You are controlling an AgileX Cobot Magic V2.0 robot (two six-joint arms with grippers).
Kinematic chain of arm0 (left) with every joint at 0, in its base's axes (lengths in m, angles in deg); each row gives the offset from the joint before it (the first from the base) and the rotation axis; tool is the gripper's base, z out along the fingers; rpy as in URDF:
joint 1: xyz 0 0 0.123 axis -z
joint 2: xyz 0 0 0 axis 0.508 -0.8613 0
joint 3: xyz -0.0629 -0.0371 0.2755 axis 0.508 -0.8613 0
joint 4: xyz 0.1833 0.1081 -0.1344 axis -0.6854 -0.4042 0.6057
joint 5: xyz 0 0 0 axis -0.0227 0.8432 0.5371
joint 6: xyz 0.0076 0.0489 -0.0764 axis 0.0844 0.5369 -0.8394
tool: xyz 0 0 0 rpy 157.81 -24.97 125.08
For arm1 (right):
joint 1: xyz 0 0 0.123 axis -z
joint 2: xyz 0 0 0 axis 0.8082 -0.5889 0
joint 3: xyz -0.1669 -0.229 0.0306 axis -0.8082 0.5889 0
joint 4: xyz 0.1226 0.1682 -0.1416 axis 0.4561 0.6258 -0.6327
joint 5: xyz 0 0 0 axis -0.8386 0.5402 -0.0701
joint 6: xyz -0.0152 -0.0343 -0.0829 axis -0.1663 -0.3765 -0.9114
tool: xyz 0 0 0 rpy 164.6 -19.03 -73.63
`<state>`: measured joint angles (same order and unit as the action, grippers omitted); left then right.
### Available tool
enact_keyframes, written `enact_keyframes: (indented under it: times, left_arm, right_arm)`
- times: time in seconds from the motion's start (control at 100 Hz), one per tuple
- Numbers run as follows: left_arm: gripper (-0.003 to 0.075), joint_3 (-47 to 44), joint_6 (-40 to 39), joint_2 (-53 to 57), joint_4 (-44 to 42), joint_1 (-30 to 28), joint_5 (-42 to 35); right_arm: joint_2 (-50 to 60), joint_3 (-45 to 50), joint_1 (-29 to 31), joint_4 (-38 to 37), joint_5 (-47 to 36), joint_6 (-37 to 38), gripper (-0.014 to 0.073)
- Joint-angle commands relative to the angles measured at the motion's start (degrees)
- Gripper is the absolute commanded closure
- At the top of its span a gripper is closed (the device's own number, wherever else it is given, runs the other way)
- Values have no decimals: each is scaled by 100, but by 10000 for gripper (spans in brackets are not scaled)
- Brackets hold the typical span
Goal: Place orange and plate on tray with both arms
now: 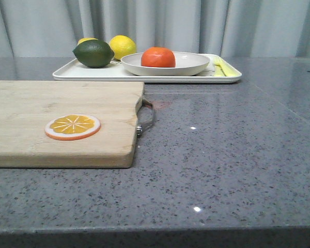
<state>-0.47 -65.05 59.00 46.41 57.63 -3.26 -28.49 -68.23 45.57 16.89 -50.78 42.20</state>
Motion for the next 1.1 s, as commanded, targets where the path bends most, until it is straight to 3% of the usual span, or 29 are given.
enact_keyframes:
  times: [0.0,0.34,0.55,0.81,1.09]
  left_arm:
    - [739,61,-14,-57,8,-309,-499]
    - [739,-1044,-14,231,49,-2005,-2470]
    - [739,-1811,-14,563,49,-2760,-3053]
    - [739,-2609,-14,1053,49,-3028,-3518]
    - [739,-2598,166,1035,16,-3028,-3312]
  right_arm:
    - [-6,-153,-1,3,-368,-34,662]
    - [-6,-153,-1,3,-368,-34,662]
    - [-6,-153,-1,3,-362,-34,662]
    - [-6,-153,-1,3,-362,-34,662]
    - [-11,-153,-1,3,-357,-34,662]
